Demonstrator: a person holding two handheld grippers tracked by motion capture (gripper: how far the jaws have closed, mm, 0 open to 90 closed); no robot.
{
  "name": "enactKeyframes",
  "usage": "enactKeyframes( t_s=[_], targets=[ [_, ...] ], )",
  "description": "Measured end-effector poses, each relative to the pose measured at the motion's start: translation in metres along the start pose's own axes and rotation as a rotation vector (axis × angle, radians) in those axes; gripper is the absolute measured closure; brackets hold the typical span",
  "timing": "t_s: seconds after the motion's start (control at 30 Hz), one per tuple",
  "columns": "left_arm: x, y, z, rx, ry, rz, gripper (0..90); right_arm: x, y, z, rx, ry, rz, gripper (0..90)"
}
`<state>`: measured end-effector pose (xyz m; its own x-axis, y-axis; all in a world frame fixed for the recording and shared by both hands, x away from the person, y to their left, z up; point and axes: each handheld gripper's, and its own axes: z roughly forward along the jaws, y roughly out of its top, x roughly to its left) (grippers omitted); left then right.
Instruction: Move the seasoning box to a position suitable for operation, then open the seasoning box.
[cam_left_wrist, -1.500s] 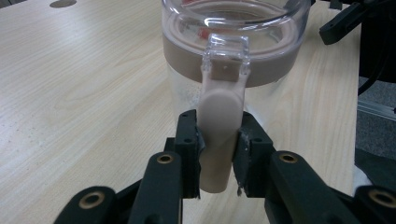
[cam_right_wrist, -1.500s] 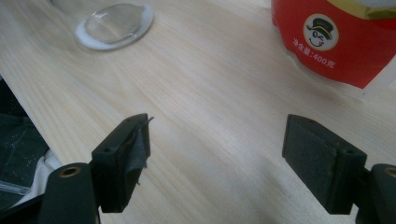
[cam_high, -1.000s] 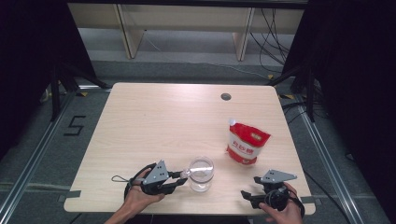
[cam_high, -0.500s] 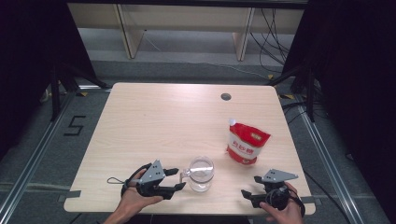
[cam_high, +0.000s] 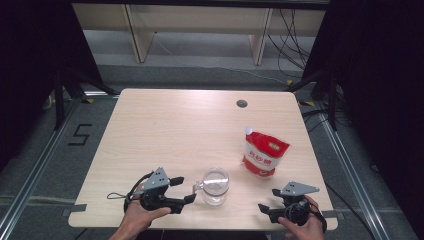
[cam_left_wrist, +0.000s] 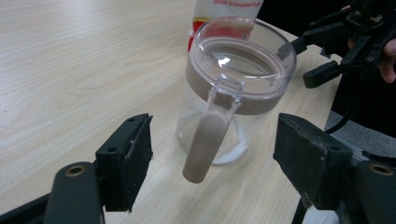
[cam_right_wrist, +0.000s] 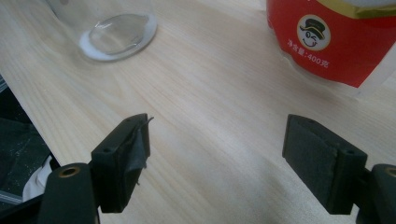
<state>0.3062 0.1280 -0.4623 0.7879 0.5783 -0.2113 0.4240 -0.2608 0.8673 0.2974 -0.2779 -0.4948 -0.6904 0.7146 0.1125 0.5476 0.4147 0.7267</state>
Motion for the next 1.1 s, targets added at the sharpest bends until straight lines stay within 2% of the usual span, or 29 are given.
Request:
enactKeyframes(
  t_s=[0.03, 0.13, 0.17, 0.2, 0.23, 0.3, 0.33, 0.37, 0.43, 0.5, 0.53, 0.63, 0.73, 0.77, 0.8, 0.87, 0.9, 0.97, 1.07, 1.1],
  targets=[
    [-0.002, 0.0, 0.001, -0.007, -0.003, -0.013, 28.0, 0.0, 0.0, 0.0, 0.001, -0.001, 0.001, 24.0],
    [-0.003, 0.002, 0.0, 0.006, 0.006, -0.009, 28.2, 0.0, 0.0, 0.0, 0.001, -0.003, -0.001, 24.1],
    [-0.003, 0.003, 0.0, -0.003, 0.002, -0.015, 28.2, -0.001, 0.0, 0.0, -0.003, -0.003, -0.005, 24.0],
    [-0.004, 0.004, 0.0, 0.001, 0.005, -0.008, 28.6, 0.0, 0.0, -0.002, -0.004, -0.021, 0.009, 24.0],
    [-0.005, 0.005, -0.001, -0.004, 0.009, -0.013, 29.1, 0.0, 0.0, -0.001, 0.001, -0.011, 0.011, 24.0],
    [-0.006, 0.007, -0.001, -0.012, -0.003, -0.009, 29.3, 0.001, 0.0, -0.002, -0.003, -0.022, 0.013, 24.0],
    [-0.008, 0.008, -0.001, -0.008, 0.006, -0.01, 29.5, 0.002, -0.001, -0.001, 0.002, -0.006, 0.03, 23.9],
    [-0.009, 0.009, 0.0, -0.017, 0.001, -0.009, 29.7, -0.001, 0.0, -0.001, 0.008, 0.012, -0.008, 24.0],
    [-0.01, 0.01, 0.0, -0.011, -0.008, 0.003, 30.6, 0.002, 0.0, -0.002, 0.004, -0.015, 0.007, 24.0],
    [-0.011, 0.012, 0.001, -0.008, -0.008, 0.016, 32.4, 0.001, 0.0, -0.001, 0.003, -0.005, 0.003, 23.9],
    [-0.012, 0.013, 0.001, -0.01, -0.007, 0.015, 35.4, 0.001, -0.001, -0.001, 0.0, -0.014, 0.007, 23.9],
    [-0.014, 0.016, 0.005, -0.022, -0.013, 0.015, 40.7, 0.0, -0.001, -0.002, -0.002, 0.001, 0.008, 23.9],
    [-0.016, 0.019, 0.005, -0.035, -0.01, 0.032, 49.7, 0.003, -0.002, -0.004, 0.003, -0.009, 0.039, 23.6],
    [-0.016, 0.02, 0.005, -0.039, -0.008, 0.043, 52.6, 0.001, -0.001, -0.003, -0.01, -0.021, 0.01, 23.6],
    [-0.017, 0.021, 0.005, -0.044, -0.007, 0.05, 55.1, 0.003, -0.002, -0.003, -0.005, -0.017, 0.037, 23.6],
    [-0.018, 0.023, 0.004, -0.05, 0.004, 0.065, 61.1, 0.001, -0.001, -0.003, -0.003, -0.006, 0.021, 23.4],
    [-0.018, 0.025, 0.004, -0.045, 0.011, 0.089, 63.6, 0.001, -0.001, -0.003, -0.003, -0.01, 0.019, 23.4],
    [-0.018, 0.025, 0.006, -0.048, 0.02, 0.089, 68.9, 0.001, -0.001, -0.003, -0.005, -0.014, 0.015, 23.4],
    [-0.017, 0.026, 0.007, -0.055, 0.038, 0.116, 75.9, 0.002, 0.0, -0.003, -0.004, -0.014, 0.026, 23.4],
    [-0.017, 0.026, 0.007, -0.066, 0.04, 0.116, 78.1, 0.002, 0.0, -0.003, -0.008, -0.018, 0.009, 23.5]
  ],
)
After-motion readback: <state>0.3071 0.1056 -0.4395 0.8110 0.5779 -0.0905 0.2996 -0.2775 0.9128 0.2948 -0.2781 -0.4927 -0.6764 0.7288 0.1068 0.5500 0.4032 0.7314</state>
